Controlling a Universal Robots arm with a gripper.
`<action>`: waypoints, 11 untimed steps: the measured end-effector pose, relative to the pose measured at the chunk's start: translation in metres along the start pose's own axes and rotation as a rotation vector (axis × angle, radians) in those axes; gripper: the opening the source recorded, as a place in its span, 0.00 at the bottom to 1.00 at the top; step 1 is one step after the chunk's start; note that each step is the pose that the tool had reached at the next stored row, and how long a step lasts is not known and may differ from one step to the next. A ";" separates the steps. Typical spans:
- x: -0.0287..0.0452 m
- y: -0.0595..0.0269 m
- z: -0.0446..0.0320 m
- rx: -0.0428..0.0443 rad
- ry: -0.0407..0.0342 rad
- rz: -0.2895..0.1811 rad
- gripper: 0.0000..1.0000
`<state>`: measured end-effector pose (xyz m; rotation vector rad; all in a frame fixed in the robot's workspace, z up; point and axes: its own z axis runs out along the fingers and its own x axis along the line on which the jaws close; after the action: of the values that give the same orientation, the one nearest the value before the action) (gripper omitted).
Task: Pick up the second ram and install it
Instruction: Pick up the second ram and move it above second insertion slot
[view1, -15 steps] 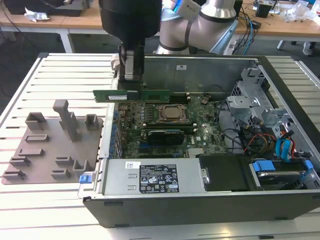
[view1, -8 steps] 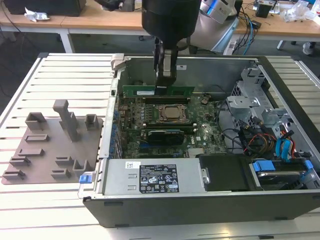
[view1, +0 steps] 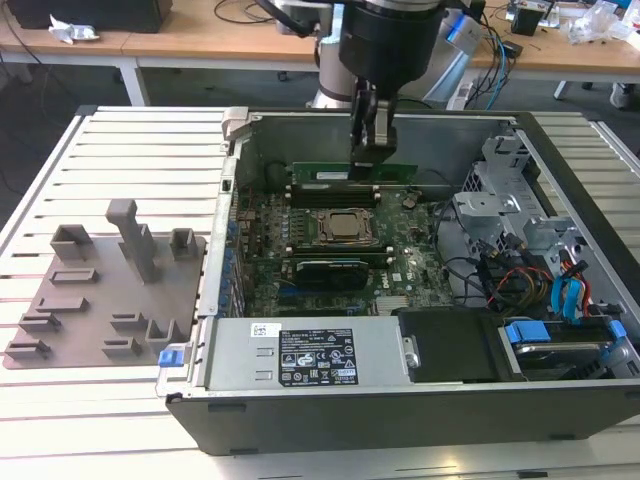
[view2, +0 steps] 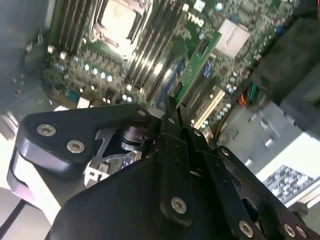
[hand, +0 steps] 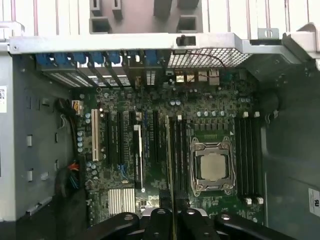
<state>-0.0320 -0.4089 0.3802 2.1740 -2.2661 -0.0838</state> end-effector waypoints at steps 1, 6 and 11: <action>-0.0010 -0.0030 0.0029 0.0001 -0.0002 0.000 0.14; -0.0029 -0.0139 0.0157 -0.0001 0.0001 0.000 0.14; -0.0029 -0.0140 0.0159 -0.0001 0.0000 0.000 0.14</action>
<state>-0.0185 -0.4060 0.3639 2.1738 -2.2662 -0.0839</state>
